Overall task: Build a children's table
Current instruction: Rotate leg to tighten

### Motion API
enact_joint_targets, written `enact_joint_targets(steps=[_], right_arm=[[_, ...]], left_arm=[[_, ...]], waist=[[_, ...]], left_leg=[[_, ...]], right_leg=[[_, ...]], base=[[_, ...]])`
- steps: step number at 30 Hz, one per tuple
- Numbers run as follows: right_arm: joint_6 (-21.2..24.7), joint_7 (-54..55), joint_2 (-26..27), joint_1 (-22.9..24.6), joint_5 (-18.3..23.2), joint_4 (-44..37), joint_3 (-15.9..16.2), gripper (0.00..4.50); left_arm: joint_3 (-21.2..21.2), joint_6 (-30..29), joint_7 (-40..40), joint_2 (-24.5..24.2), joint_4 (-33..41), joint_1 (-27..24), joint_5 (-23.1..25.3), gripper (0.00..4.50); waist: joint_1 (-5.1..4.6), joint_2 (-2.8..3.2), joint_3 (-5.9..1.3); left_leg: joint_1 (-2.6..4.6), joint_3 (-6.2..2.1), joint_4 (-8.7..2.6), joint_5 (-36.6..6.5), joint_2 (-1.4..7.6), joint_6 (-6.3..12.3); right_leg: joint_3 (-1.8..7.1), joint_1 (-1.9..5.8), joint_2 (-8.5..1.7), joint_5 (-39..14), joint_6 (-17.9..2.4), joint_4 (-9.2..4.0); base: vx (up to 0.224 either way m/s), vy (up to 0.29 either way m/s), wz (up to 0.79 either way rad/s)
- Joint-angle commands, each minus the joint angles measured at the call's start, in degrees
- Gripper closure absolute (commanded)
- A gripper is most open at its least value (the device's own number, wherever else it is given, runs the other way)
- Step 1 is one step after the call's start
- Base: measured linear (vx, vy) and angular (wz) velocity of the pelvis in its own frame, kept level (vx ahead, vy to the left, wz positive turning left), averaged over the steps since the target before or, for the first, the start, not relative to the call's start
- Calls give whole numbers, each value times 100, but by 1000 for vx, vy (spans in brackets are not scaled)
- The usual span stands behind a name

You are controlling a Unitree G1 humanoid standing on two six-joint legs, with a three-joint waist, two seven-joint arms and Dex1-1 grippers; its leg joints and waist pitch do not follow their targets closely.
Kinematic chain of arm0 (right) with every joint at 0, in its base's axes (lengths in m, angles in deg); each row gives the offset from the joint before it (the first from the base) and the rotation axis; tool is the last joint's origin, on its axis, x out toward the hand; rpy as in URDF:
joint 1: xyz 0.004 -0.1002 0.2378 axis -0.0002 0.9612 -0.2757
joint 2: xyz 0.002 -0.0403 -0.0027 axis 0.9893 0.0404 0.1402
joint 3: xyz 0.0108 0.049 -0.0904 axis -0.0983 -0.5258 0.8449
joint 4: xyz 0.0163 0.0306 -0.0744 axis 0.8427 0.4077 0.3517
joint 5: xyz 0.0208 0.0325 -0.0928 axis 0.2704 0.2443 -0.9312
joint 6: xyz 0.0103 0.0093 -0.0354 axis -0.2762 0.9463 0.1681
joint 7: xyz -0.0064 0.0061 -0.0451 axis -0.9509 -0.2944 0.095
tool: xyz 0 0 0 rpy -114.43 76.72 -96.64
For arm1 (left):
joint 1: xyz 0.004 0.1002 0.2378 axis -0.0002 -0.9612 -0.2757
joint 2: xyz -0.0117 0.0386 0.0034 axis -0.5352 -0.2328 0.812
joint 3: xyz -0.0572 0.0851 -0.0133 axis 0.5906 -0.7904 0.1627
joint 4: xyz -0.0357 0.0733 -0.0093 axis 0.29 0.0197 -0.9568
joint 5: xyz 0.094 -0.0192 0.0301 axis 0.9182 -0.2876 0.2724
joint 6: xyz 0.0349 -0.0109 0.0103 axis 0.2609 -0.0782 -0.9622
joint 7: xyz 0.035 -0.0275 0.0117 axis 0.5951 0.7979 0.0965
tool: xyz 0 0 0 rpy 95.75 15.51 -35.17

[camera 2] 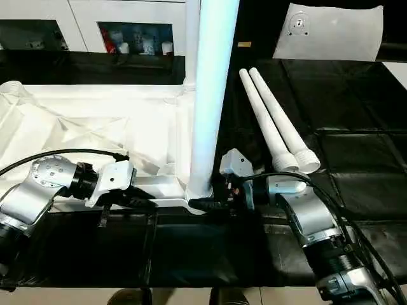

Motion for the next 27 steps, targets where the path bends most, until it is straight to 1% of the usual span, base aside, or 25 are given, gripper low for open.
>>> enact_joint_targets(steps=[1, 3, 5, 6, 7, 8, 9, 10, 11, 12, 13, 14, 15, 16, 17, 18, 19, 20, 21, 22, 23, 24, 25, 26, 27], right_arm=[[66, -137, -5, 14, 51, 9, 46, 168], [69, -140, -3, 25, 54, 4, 48, 170], [179, -143, 27, 182, 136, -142, 67, 172], [213, -125, 42, 236, 161, -198, 68, 172], [296, -58, 86, 301, 212, -273, 48, 173], [297, -58, 87, 302, 213, -273, 48, 173], [419, 85, 167, 377, 271, -370, 15, 173], [505, 390, 323, 472, 253, -463, -10, 173], [620, 732, 511, 559, 221, -551, -24, 173], [630, 763, 528, 567, 218, -558, -25, 173], [817, 1686, 1049, 651, -55, -571, -8, 173], [890, 1977, 1222, 665, -143, -559, -4, 173], [890, 1977, 1222, 665, -143, -559, -4, 173], [1174, 2623, 1733, 602, -174, -464, -102, 173], [1174, 2623, 1733, 602, -174, -464, -102, 173], [1282, 2831, 1911, 571, -159, -433, -142, 173], [1282, 2831, 1911, 571, -159, -433, -142, 173], [1451, 3462, 2447, 366, -183, -199, -235, 173], [1463, 3515, 2492, 347, -187, -177, -241, 173], [1565, 3952, 2806, 186, -307, 4, -257, 173], [1565, 3952, 2806, 186, -307, 4, -257, 173], [1564, 3959, 2811, 184, -310, 7, -257, 173], [1555, 4077, 2894, 152, -365, 61, -261, 173], [1512, 4153, 2930, 150, -451, 83, -247, 173], [1512, 4155, 2931, 150, -452, 83, -247, 117]], left_arm=[[-275, 96, 275, -13, 21, -52, 124, 450], [-275, 97, 273, -14, 22, -58, 122, 450], [-197, -96, 175, 58, 92, -148, 7, 450], [-164, -178, 121, 90, 123, -177, -32, 450], [-118, -282, 8, 148, 152, -198, -59, 450], [-117, -284, 7, 149, 152, -199, -59, 450], [-67, -430, -149, 225, 197, -218, -79, 450], [16, -659, -466, 369, 248, -224, -62, 450], [110, -946, -775, 531, 333, -236, -85, 450], [119, -971, -803, 545, 341, -237, -87, 450], [334, -1596, -1519, 1000, 558, -248, -166, 450], [388, -1782, -1716, 1139, 634, -251, -191, 450], [388, -1782, -1716, 1139, 634, -251, -191, 450], [435, -2185, -2158, 1474, 816, -239, -153, 450], [435, -2185, -2158, 1474, 816, -239, -153, 450], [462, -2336, -2330, 1607, 876, -230, -139, 450], [462, -2336, -2330, 1607, 876, -230, -139, 450], [591, -2744, -3045, 2143, 917, -93, 7, 450], [606, -2781, -3113, 2195, 918, -78, 19, 450], [709, -3016, -3670, 2621, 912, 41, 139, 450], [709, -3016, -3670, 2621, 912, 41, 139, 450], [709, -3021, -3680, 2630, 913, 43, 143, 450], [705, -3106, -3856, 2771, 938, 71, 219, 450], [660, -3185, -3976, 2855, 982, 78, 320, 450], [660, -3186, -3978, 2857, 982, 78, 322, 450]], waist=[[-9, 3, -392], [-9, 0, -395], [-8, 28, -387], [-2, 33, -383], [1, 26, -388], [5, 28, -377], [6, 47, -366], [2, 39, -354], [8, 68, -339], [-8, 50, -327], [-21, 45, -292], [-44, 47, -246], [-53, 47, -247], [-113, 17, -238], [-136, 23, -231], [-153, 21, -236], [-189, 26, -238], [-200, 3, -233], [-232, -4, -210], [-220, -3, -234], [-239, -9, -231], [-231, 5, -231], [-218, -2, -264], [-206, 1, -266], [-208, 4, -271]], left_leg=[[4, -10, -308, -525, 240, 490], [-1, -10, -304, -478, 237, 505], [-1, -7, -305, -500, 238, 505], [0, -7, -308, -538, 242, 495], [1, -12, -306, -538, 242, 493], [4, -12, -314, -572, 246, 481], [5, -15, -319, -607, 246, 469], [11, -16, -332, -662, 256, 421], [16, -21, -333, -727, 251, 396], [15, -15, -349, -787, 254, 350], [22, -21, -380, -1030, 252, 238], [37, -45, -409, -1386, 230, 101], [71, -60, -412, -1506, 224, 35], [24, -97, -443, -1532, 210, -14], [27, -101, -443, -1565, 206, -11], [38, -110, -437, -1601, 197, 1], [31, -114, -437, -1612, 195, 23], [33, -104, -433, -1621, 189, 81], [47, -91, -428, -1659, 187, 77], [44, -108, -419, -1587, 165, 59], [28, -103, -426, -1510, 171, 65], [21, -112, -430, -1477, 174, 74], [9, -94, -433, -1309, 189, 142], [9, -90, -435, -1283, 189, 170], [7, -85, -436, -1259, 195, 185]], right_leg=[[273, 363, -411, -629, -1537, -288], [273, 366, -408, -550, -1545, -279], [270, 364, -406, -507, -1573, -281], [271, 366, -406, -524, -1578, -287], [269, 368, -407, -522, -1576, -284], [270, 359, -408, -583, -1575, -294], [268, 352, -409, -644, -1570, -302], [280, 349, -407, -719, -1542, -316], [277, 334, -411, -819, -1535, -329], [285, 342, -409, -918, -1501, -346], [279, 324, -413, -1430, -1406, -389], [260, 301, -433, -2295, -1201, -477], [257, 284, -443, -2652, -1082, -508], [270, 300, -449, -3035, -836, -535], [270, 276, -448, -3120, -788, -559], [262, 268, -450, -3208, -732, -578], [262, 263, -443, -3226, -687, -586], [266, 247, -432, -3255, -619, -613], [276, 192, -426, -3370, -620, -633], [255, 225, -440, -3476, -549, -636], [264, 220, -438, -3420, -546, -638], [254, 228, -432, -3358, -538, -636], [268, 242, -422, -2929, -567, -604], [267, 241, -416, -2792, -592, -604], [272, 242, -412, -2646, -629, -587]], base=[[0, 0, 0], [0, 0, 0], [0, 0, 0], [0, 0, 0], [0, 0, 0], [0, 0, 0], [0, 0, 0], [0, 0, 0], [0, 0, 0], [0, 0, 0], [0, 0, 0], [0, 0, 0], [-55, 2, -4], [0, 0, 0], [0, 0, 0], [0, 0, 0], [0, 0, 0], [0, 0, 0], [0, 0, 0], [0, 0, 0], [0, 0, 0], [0, 0, 0], [0, 0, 0], [0, 0, 0], [0, 0, 0]])
